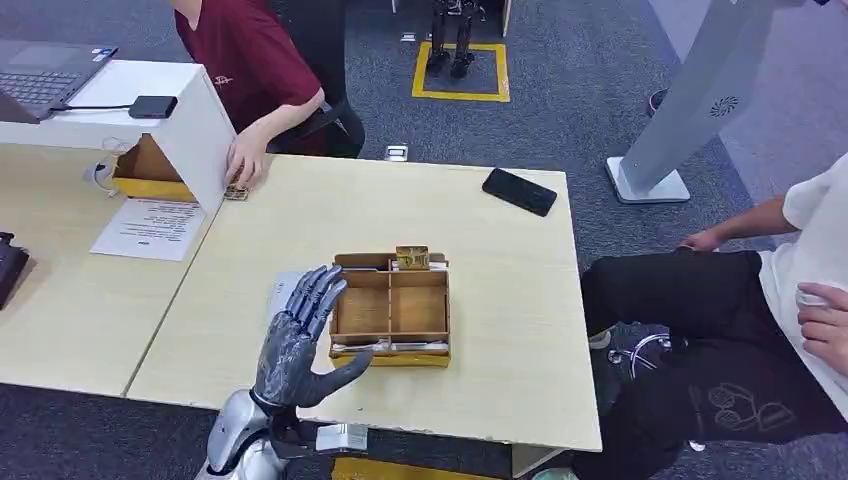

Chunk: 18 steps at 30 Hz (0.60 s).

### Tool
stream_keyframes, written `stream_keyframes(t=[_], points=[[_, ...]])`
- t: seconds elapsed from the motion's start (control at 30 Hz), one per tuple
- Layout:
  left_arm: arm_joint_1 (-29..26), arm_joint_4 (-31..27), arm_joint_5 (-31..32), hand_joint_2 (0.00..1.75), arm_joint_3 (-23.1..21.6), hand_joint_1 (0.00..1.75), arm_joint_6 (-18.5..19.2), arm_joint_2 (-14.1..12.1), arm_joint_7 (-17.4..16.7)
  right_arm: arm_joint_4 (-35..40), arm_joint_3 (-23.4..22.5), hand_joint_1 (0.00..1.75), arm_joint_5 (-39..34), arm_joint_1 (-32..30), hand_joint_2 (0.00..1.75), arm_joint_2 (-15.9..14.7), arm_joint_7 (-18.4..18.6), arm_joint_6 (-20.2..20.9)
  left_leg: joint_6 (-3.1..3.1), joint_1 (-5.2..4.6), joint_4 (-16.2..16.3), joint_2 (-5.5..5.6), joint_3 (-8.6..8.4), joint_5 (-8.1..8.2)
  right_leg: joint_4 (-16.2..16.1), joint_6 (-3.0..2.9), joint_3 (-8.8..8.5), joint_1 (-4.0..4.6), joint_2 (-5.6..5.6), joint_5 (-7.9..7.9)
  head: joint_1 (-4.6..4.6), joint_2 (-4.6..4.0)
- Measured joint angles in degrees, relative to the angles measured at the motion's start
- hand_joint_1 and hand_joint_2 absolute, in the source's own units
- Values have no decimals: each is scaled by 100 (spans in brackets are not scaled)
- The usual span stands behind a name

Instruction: Pass the card to the sensor for recognition and then transmit it.

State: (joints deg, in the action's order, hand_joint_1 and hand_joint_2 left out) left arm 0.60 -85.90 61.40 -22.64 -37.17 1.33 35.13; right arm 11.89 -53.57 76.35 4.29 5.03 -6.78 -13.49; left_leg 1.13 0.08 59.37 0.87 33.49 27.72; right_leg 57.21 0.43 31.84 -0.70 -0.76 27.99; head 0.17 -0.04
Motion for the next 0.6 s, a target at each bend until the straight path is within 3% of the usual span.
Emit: stream_keyframes(t=[0.07, 0.23, 0.6], points=[[0, 20, 555, 175, -97, 0, -180, -74, -277, 2, -15, 0, 26, 2, 175, 0, 0, 0, 0, 0, 0, 0, 0, 0, 0, 0, 0, 0, 0, 0, 0, 0], [-4, 94, 1576, 175, -116, 0, -230, -142, -449, 2, -70, 0, 81, 2, 175, 4, 2, -7, 0, 0, 0, 0, 1, 0, 0, 0, -1, 0, 0, 0, -2, 0], [40, 429, 1835, 175, -70, 0, -237, -177, -556, 2, -131, 0, 107, 4, 175, 20, 17, -13, 0, 0, 0, 0, 0, 0, 0, 0, -1, 0, 0, 0, 0, 0]])
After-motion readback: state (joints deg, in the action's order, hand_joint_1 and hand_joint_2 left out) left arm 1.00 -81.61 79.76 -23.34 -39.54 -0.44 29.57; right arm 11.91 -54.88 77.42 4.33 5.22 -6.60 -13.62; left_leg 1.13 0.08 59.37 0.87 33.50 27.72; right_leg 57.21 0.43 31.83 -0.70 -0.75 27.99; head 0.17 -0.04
